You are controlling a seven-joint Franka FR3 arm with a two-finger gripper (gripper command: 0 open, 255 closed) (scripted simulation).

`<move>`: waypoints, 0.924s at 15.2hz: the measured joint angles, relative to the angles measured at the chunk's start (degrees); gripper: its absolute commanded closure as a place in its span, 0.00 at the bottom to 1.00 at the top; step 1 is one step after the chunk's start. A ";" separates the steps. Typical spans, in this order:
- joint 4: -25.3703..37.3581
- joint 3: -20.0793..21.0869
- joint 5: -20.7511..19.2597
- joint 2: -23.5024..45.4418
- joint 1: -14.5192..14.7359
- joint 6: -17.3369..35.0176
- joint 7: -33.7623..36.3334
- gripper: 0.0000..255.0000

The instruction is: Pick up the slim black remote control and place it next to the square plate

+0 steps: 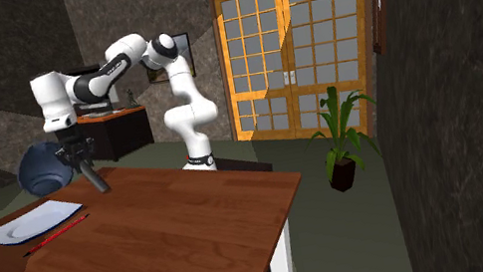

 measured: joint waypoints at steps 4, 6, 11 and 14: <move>4.24 -9.46 1.24 3.09 3.89 0.74 -6.91 1.00; 7.35 -17.24 2.52 5.09 9.26 1.14 -10.53 1.00; 16.47 -34.32 -0.82 1.54 22.74 -1.63 -14.88 1.00; 20.18 -39.49 -3.83 -1.98 27.58 -2.73 -15.07 1.00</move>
